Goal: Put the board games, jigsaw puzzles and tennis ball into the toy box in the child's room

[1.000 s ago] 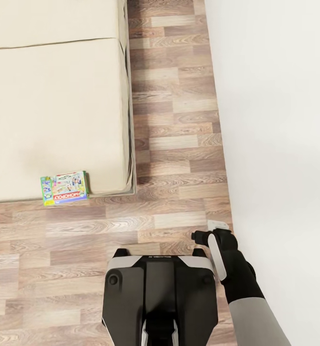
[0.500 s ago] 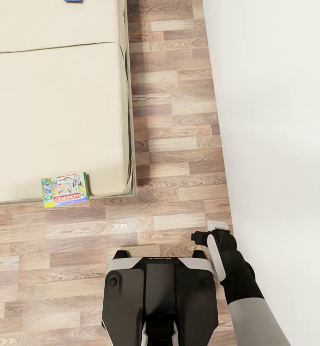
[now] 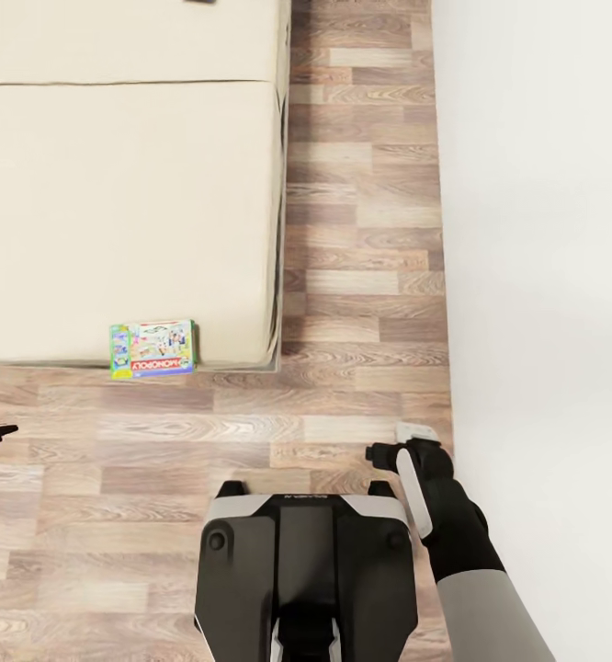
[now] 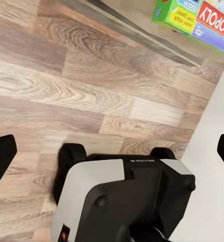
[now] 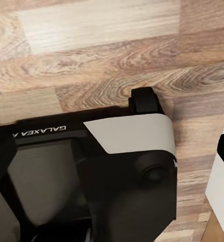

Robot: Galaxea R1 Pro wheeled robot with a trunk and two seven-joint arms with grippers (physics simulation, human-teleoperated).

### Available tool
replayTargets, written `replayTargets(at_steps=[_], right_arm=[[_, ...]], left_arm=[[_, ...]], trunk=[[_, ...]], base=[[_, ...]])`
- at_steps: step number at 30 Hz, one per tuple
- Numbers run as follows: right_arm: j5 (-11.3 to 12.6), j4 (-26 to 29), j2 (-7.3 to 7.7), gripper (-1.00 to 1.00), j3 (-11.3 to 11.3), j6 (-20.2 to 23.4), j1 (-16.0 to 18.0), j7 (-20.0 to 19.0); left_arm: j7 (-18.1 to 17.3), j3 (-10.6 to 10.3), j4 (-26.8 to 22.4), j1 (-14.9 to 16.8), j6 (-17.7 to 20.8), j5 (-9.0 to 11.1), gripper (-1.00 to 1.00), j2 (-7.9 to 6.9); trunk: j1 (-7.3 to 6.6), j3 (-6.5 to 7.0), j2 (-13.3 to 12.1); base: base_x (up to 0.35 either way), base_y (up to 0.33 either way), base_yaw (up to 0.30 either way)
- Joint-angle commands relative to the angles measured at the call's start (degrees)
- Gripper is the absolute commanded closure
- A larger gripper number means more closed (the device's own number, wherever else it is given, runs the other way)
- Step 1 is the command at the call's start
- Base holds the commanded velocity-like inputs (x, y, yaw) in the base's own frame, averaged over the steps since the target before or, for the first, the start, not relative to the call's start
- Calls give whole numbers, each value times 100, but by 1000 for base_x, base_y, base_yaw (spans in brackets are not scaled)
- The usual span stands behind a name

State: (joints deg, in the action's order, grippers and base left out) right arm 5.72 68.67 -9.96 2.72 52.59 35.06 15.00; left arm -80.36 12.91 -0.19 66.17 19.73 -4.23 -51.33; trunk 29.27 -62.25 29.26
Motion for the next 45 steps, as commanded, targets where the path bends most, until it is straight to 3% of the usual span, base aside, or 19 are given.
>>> replayTargets(at_steps=[1, 8, 11, 20, 28, 45], right_arm=[[63, 3, -4, -100, 9, 14, 1, 46], [27, -35, -4, -100, -12, 14, -4, 55], [42, -37, -4, -100, -10, 14, -17, 55], [59, -46, -4, -100, -17, 6, -31, 56], [61, -46, -4, -100, -17, -34, -33, 56], [29, -55, -4, -100, -26, -240, -34, 56]], left_arm=[[-18, 36, 3, 8, 60, -44, -100, 31], [10, 36, 2, 3, 53, -43, -100, 304], [54, 36, 2, 2, 50, -43, -100, 342], [572, 36, 2, 1, 48, -35, -100, 368], [626, 41, 2, 1, 45, -34, -100, 362], [636, 44, 2, 1, 40, -34, -100, 360]], trunk=[[3, -1, 8], [3, 30, 8], [3, 44, 8], [3, 93, 8], [3, 146, 8], [3, 232, 8]], base=[[0, 0, 266], [0, 0, 267], [0, 0, 266], [0, 0, 252], [0, 0, 204], [0, 0, 13]])
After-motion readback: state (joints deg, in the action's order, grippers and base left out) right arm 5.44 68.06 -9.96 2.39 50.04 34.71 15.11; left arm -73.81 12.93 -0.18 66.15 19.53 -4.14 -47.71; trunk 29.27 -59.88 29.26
